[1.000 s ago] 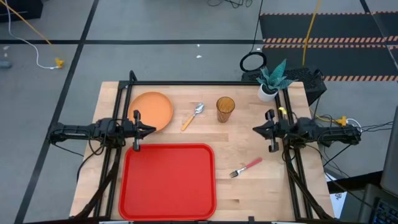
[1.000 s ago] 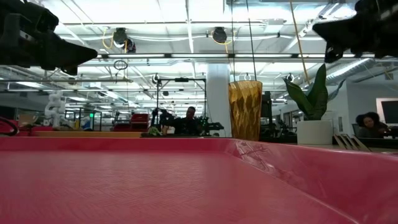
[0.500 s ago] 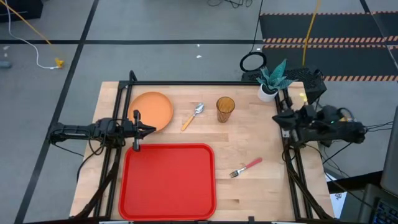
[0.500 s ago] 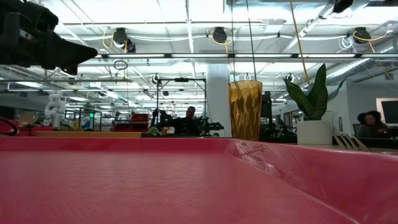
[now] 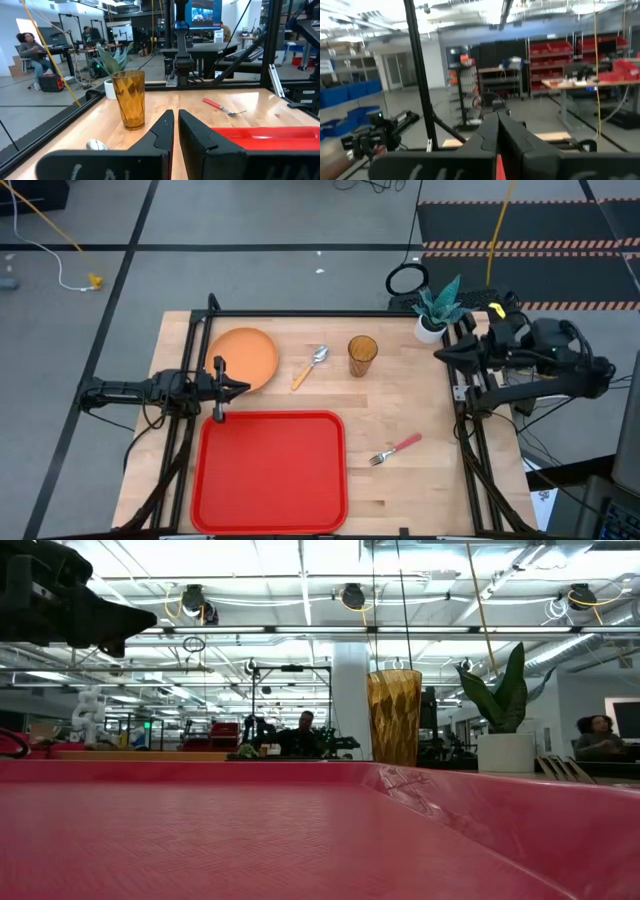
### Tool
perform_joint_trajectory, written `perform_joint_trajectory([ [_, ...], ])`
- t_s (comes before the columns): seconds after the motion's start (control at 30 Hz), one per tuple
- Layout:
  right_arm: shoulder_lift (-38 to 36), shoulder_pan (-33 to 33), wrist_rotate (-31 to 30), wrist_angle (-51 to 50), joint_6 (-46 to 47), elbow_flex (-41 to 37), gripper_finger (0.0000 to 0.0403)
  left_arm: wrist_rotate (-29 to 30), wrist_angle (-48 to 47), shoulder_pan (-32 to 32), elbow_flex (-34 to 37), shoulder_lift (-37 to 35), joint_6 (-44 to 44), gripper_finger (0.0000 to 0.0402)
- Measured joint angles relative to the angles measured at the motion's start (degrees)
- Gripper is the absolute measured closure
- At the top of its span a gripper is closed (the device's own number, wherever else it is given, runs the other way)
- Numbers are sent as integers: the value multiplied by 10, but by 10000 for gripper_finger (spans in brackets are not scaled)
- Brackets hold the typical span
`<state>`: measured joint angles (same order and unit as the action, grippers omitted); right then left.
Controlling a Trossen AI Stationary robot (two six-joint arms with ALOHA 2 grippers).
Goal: Pick and place plate/cup/fork/spoon on tray
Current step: Put the orange cup on the red serving tray
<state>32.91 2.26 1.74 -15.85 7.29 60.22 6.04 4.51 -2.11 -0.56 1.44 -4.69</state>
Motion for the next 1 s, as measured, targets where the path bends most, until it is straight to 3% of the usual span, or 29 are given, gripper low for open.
perform_joint_trajectory([
  [0.33,151,0,-3,-149,10,197,403,0,0,0,0,0,0,371],
  [0.47,194,0,-30,-211,10,255,403,0,0,0,0,0,0,371],
  [0.6,225,-1,-53,-252,11,275,403,2,10,0,0,0,-1,371],
  [0.83,278,-1,-64,-315,10,275,403,26,106,0,-3,0,33,371],
  [1.0,327,-1,-64,-341,5,275,403,25,95,0,-47,21,51,371],
])
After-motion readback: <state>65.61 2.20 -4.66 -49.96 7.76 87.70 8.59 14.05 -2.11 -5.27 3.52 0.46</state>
